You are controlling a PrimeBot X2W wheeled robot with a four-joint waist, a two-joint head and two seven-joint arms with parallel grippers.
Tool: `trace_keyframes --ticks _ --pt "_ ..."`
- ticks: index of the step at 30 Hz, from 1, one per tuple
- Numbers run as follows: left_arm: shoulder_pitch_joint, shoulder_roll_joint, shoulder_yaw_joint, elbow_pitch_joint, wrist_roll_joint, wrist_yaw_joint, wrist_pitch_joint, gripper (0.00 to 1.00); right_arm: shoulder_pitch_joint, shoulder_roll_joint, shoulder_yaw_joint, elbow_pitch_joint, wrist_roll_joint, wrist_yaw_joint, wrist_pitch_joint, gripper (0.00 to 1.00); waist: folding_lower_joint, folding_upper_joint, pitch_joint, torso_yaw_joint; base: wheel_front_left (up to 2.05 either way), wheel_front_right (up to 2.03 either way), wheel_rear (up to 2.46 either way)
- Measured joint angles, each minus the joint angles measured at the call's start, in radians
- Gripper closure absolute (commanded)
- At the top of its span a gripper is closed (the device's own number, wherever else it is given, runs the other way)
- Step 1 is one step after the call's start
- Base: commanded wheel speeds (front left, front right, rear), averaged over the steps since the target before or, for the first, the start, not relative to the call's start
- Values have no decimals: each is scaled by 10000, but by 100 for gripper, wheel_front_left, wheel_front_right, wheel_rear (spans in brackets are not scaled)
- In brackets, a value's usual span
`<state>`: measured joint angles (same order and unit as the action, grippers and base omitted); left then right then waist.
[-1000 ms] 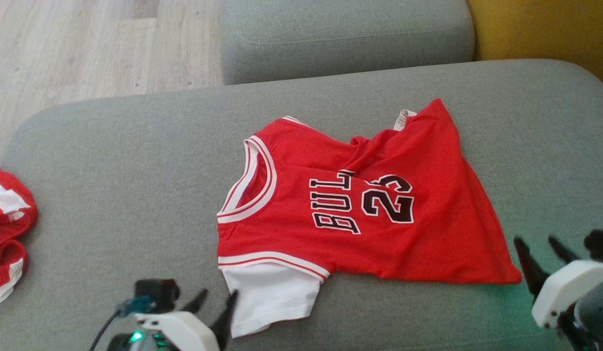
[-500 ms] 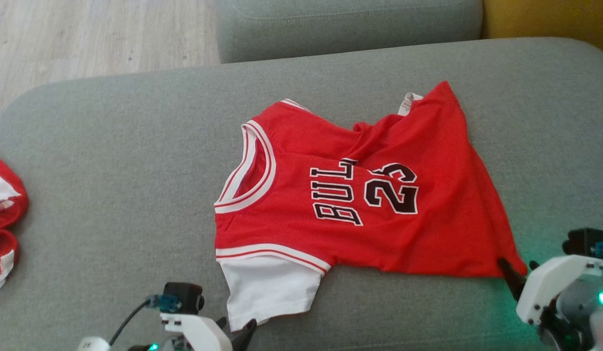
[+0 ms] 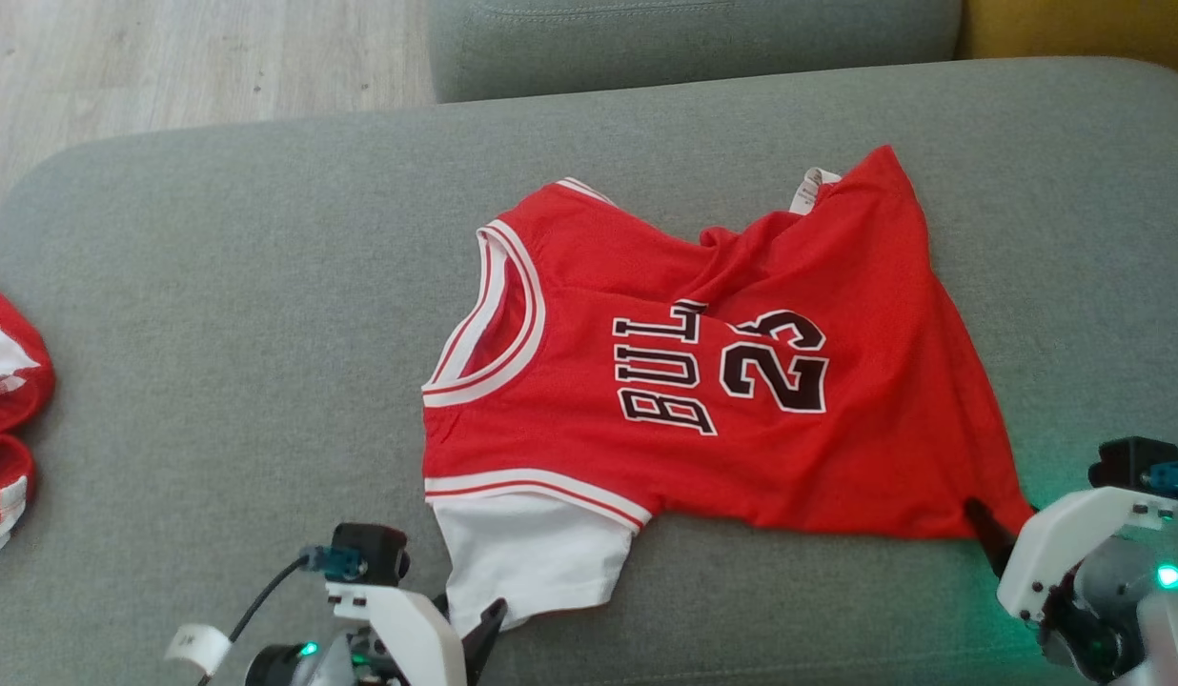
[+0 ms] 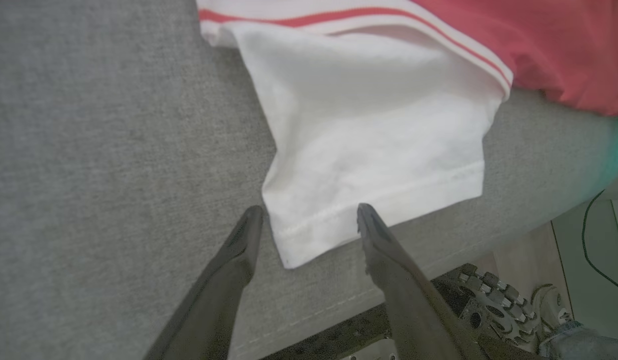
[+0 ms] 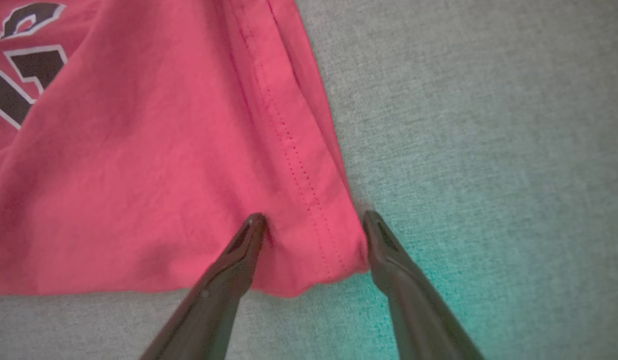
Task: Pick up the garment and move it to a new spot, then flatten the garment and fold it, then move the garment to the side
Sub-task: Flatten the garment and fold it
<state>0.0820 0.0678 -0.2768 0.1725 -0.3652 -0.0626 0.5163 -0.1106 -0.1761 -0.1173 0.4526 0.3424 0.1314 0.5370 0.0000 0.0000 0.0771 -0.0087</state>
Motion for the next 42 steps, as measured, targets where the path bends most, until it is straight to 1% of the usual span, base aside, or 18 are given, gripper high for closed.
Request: trace_keyframes --ticks 5,6,8,9,10,11,12,13,14,17,21,29,31,34,35,38,40,42 --pt "-240 -8 -67 251 -134 -79 2 0 -159 12 13 171 58 0 12 0 0 0 59 3 0 0 0" --pt "-273 -12 -79 272 -198 -79 13 0 -194 12 25 192 98 0 13 5 0 0 70 2 0 0 0" --pt "-310 -13 -86 316 -251 -79 42 0 -215 10 44 196 98 0 13 35 0 0 94 3 0 0 0" --pt "-324 -13 -94 337 -251 -79 44 0 -215 8 61 194 105 0 15 51 0 0 99 1 0 0 0" --pt "-346 -13 -105 378 -253 -79 46 7 -215 6 100 188 161 0 17 66 0 0 102 -2 0 0 0" --pt "-392 -15 -121 439 -259 -82 86 51 -215 6 159 173 238 0 15 100 0 0 103 -8 0 0 0" --pt "-460 -15 -134 512 -307 -88 113 68 -214 6 228 144 320 0 12 100 0 0 102 -15 0 0 0" --pt "-502 -15 -134 568 -370 -88 109 93 -214 6 297 111 399 0 -17 100 0 0 99 -21 0 0 0" --pt "-506 -19 -134 589 -428 -88 94 100 -213 6 353 82 454 0 -96 100 0 0 92 -26 0 0 0" --pt "-493 -27 -128 598 -458 -88 -31 100 -210 4 433 -109 650 0 -387 100 0 0 33 -31 0 0 0" --pt "-471 12 0 372 -569 -75 -261 100 -211 -29 435 -696 1074 0 -727 100 0 0 -75 -30 0 0 0" --pt "-456 272 644 -947 -890 29 -742 100 -188 -27 384 -2245 2846 0 -972 100 0 0 -230 -22 0 0 0" --pt "-455 278 677 -1093 -961 29 -792 100 -182 -23 378 -2412 3085 0 -970 100 0 0 -221 -31 0 0 0" --pt "-475 339 686 -1352 -1043 -31 -926 100 -199 -23 316 -2855 3582 0 -1114 100 0 0 -145 -59 0 0 0" --pt "-546 418 700 -1384 -1108 -136 -1003 100 -236 -29 314 -2974 3854 0 -1214 100 0 0 -88 -64 0 0 0" --pt "-1387 819 823 -1110 -1080 -332 -1373 100 -658 -274 585 -2909 4391 0 -1421 100 0 0 133 -63 0 0 0" --pt "-2407 918 1076 -740 -1279 -418 -1756 100 -1339 -422 731 -2750 4817 0 -1708 100 0 0 347 -59 0 0 0" --pt "-3603 961 1062 -343 -1336 -523 -2021 100 -2261 -594 1014 -2535 5219 0 -1889 100 1 0 597 -45 0 0 0"
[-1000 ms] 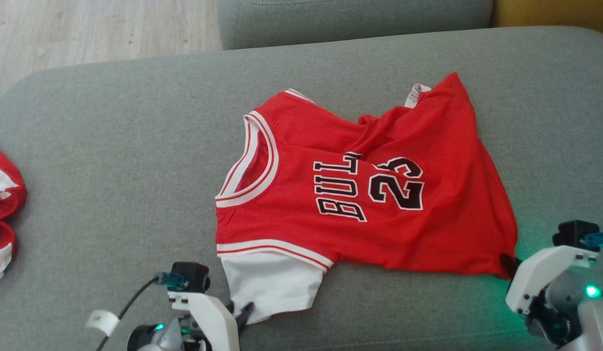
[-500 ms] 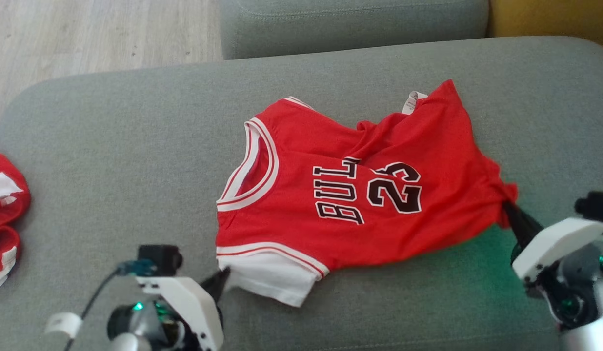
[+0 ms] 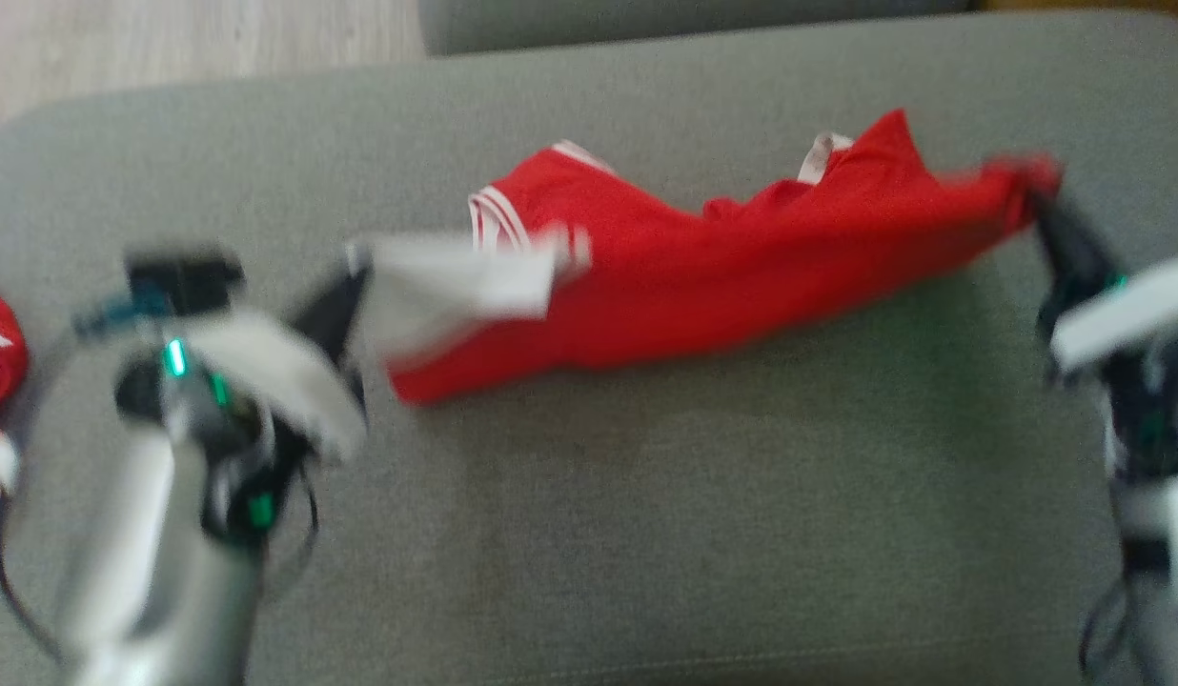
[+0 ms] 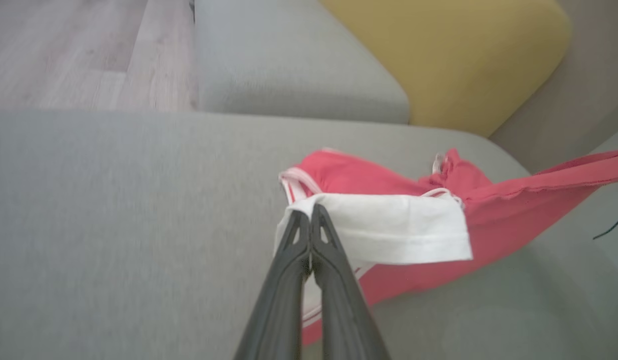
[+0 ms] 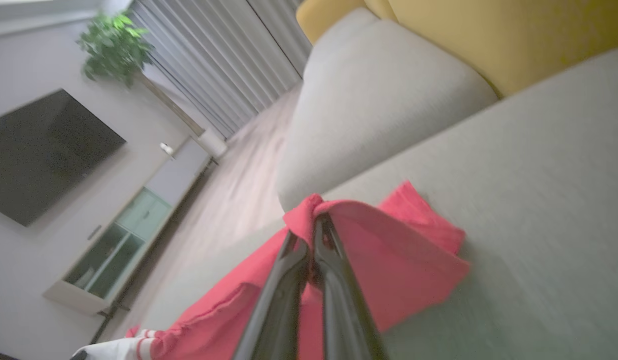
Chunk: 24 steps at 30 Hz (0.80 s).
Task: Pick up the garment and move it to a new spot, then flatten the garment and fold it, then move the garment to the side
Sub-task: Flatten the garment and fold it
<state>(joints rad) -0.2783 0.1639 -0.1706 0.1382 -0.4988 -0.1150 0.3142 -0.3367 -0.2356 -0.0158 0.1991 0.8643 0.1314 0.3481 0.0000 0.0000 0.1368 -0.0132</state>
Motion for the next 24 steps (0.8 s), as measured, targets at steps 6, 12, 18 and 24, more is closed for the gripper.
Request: trace_keyframes --ticks 6,12,18,24 --pt "-3469 12 -125 1850 -261 -84 -518 100 -2852 -393 508 1154 688 0 -792 100 3 0 958 106 0 0 0" --pt "-7097 351 -608 3963 157 -94 -838 100 -6122 -644 1540 2481 782 0 -1360 100 3 0 2113 224 0 0 0" --pt "-10323 483 -779 5632 316 -96 -1534 100 -9177 -915 2345 3921 763 0 -2036 100 4 -1 3158 281 0 0 0" --pt "-12802 642 -1003 6918 278 -96 -2343 100 -11521 -911 2428 5528 1093 0 -2568 100 3 -1 3686 332 0 0 0"
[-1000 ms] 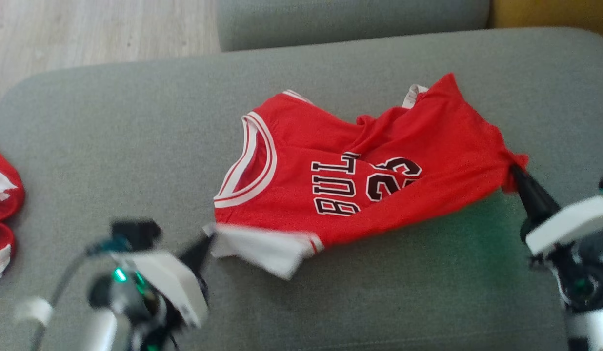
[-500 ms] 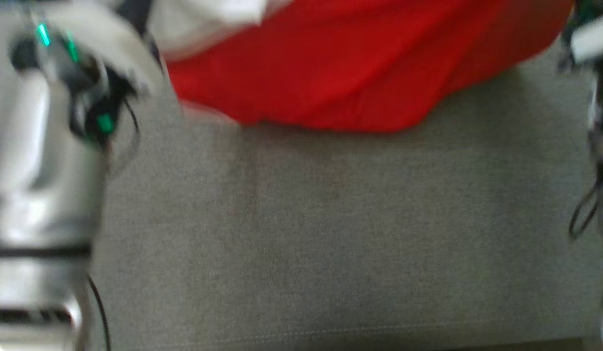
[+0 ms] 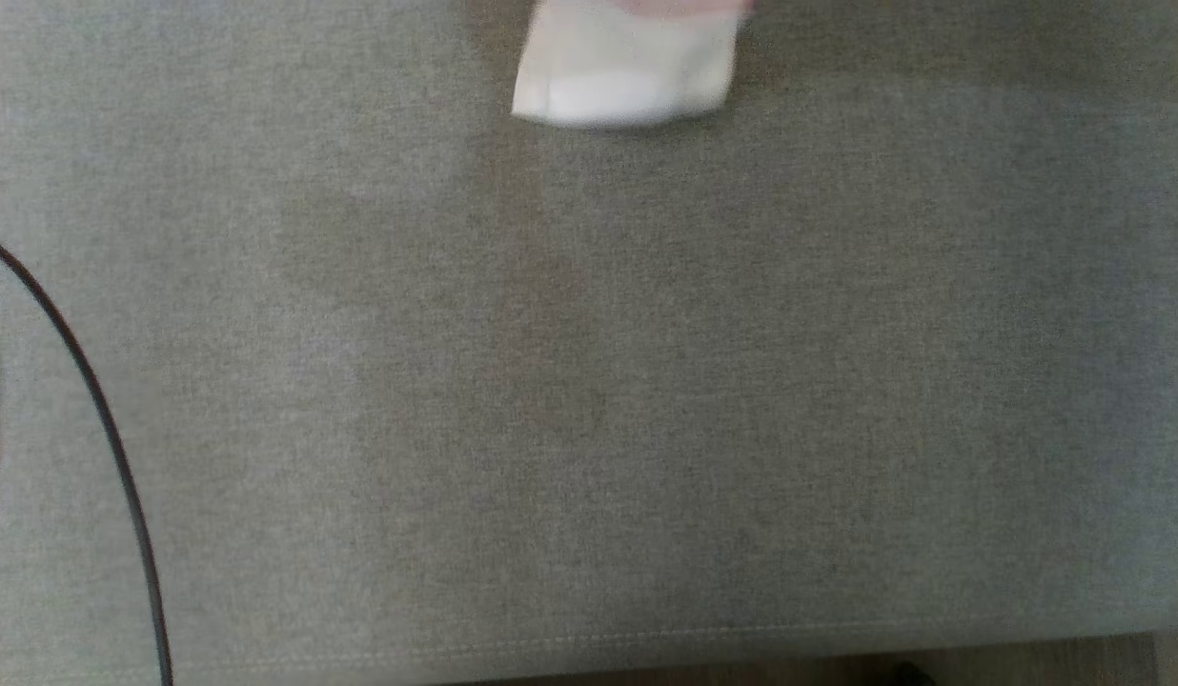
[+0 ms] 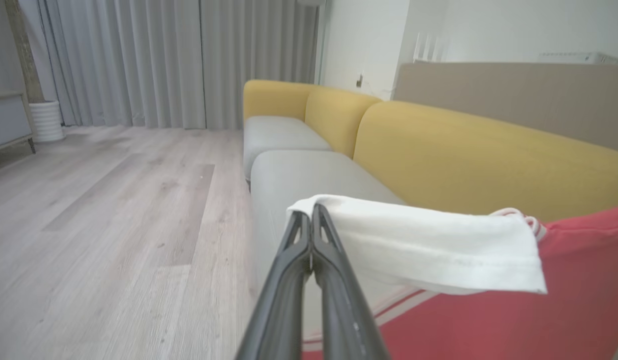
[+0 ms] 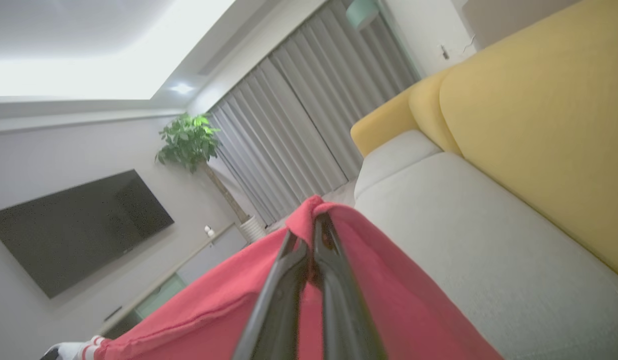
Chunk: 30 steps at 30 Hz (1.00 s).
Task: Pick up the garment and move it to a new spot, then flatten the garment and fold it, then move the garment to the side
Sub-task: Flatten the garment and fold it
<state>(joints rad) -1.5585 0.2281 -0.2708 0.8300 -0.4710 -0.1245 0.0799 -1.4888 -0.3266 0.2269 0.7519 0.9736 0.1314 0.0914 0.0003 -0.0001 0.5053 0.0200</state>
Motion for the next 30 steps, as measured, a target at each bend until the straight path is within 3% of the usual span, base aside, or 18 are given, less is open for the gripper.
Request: trace_keyframes --ticks 7,15,20,24,28,30 --pt "-2380 -31 -146 1317 -113 -75 -725 100 -2262 -4 228 1208 192 0 -623 100 -3 0 112 14 0 0 0" --pt "-3284 -111 -558 2778 -366 -75 -736 100 -2574 -8 1273 1906 387 0 -412 100 -3 0 62 174 0 0 0" --pt "-2427 -63 -1152 3394 -518 -73 -464 100 -1590 -21 1990 1946 757 0 -100 100 -2 0 12 336 0 0 0" --pt "-732 6 -2036 3304 -859 -75 -341 100 100 -98 2537 1835 1409 0 245 100 -3 1 -347 432 0 0 0" --pt "941 422 -2940 2736 -1678 -75 272 100 1705 -449 3229 1522 1933 0 786 100 -4 0 -957 487 0 0 0" --pt "2154 882 -3720 1981 -2441 -75 1175 100 2837 -631 3712 1237 2328 0 1273 100 -4 1 -1545 495 0 0 0"
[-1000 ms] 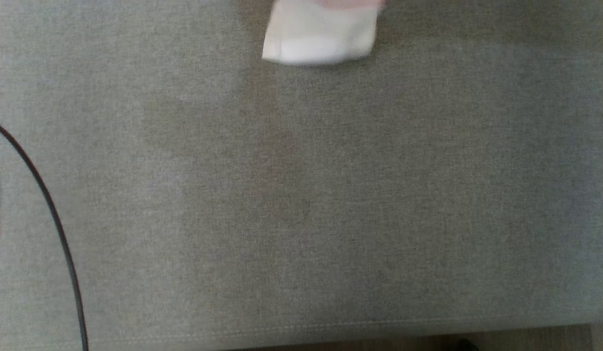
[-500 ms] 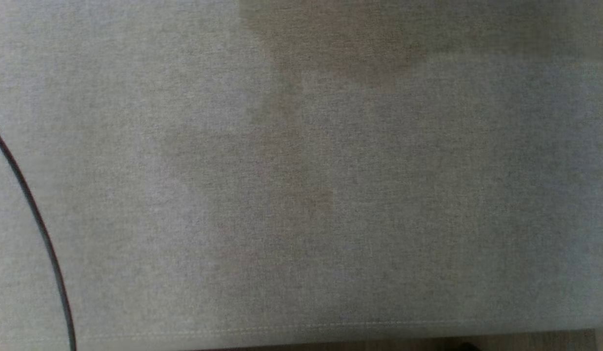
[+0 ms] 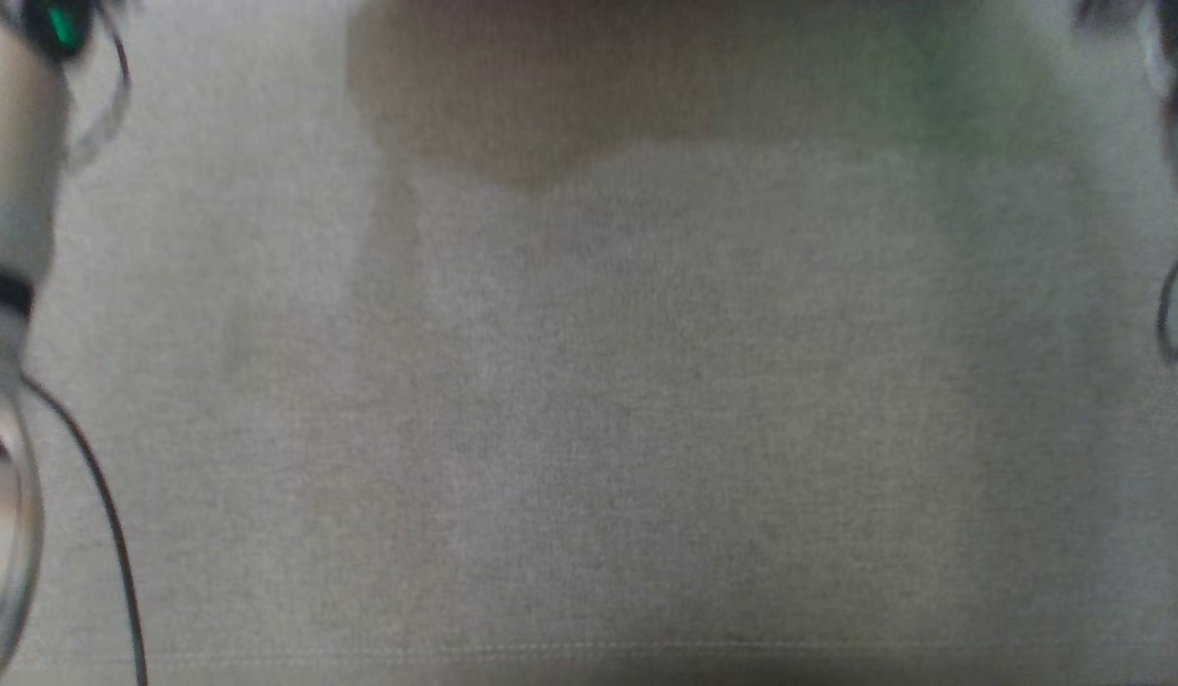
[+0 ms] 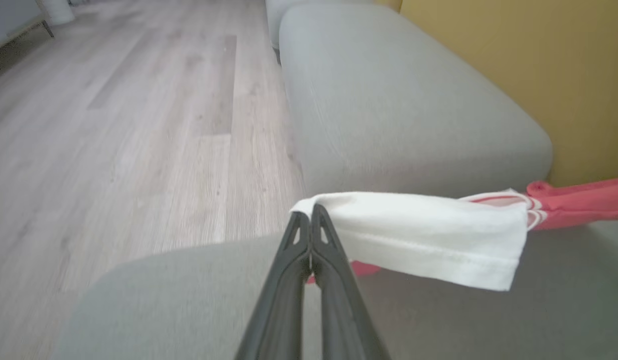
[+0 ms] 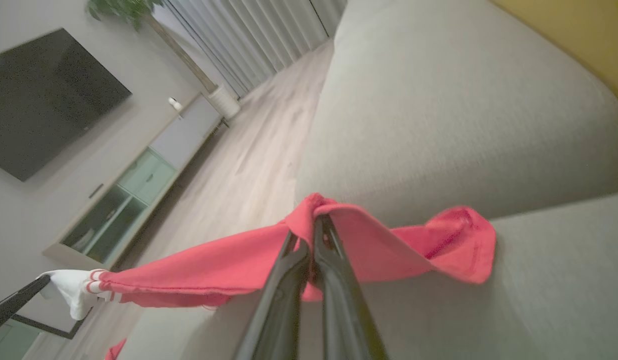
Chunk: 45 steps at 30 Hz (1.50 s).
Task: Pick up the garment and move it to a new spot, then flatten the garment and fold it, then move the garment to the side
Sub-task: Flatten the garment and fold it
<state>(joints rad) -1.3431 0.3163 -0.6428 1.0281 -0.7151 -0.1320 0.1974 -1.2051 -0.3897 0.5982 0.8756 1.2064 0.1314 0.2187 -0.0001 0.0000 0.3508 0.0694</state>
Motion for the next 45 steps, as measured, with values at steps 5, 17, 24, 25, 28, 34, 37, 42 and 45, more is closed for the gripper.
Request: trace_keyframes --ticks 5,17,24,25,28,34,37,42,45 --pt "2258 1133 -1304 -1682 -1572 0 2138 100 1721 -224 880 -303 545 0 1235 100 0 0 -1107 -36 0 0 0" --pt "6249 3950 -2644 -5770 -3847 88 4968 100 4955 -1066 2452 -1383 1110 0 3095 100 -1 1 -3305 -229 0 0 0" --pt "8198 5461 -2980 -9083 -5149 1081 6592 100 6608 -1975 3030 -2397 1289 0 4222 100 -1 1 -3884 -386 0 0 0" --pt "8362 5676 -3043 -9509 -5262 1241 6759 100 6750 -2088 3039 -2560 1298 0 4276 100 -1 1 -3888 -399 0 0 0" --pt "8805 6228 -3143 -10585 -5672 1710 7175 100 7075 -2495 3062 -2974 1298 0 4558 100 -1 0 -3850 -426 0 0 0" --pt "9247 6851 -3143 -11697 -6017 2274 7425 100 7466 -2851 2790 -3465 1298 0 4941 100 -1 0 -3717 -503 0 0 0" --pt "9246 6936 -3093 -11843 -6094 2368 7434 100 7460 -2849 2472 -3549 1298 0 5175 100 -1 0 -3646 -565 0 0 0" --pt "8951 6884 -2798 -11574 -6161 2372 7484 100 7201 -2663 1833 -3304 1475 0 5706 100 -1 1 -3398 -691 0 0 0" --pt "8263 6688 -2706 -11072 -6142 2274 7614 100 6742 -2406 1641 -2915 1488 0 6301 100 0 0 -3145 -744 0 0 0"
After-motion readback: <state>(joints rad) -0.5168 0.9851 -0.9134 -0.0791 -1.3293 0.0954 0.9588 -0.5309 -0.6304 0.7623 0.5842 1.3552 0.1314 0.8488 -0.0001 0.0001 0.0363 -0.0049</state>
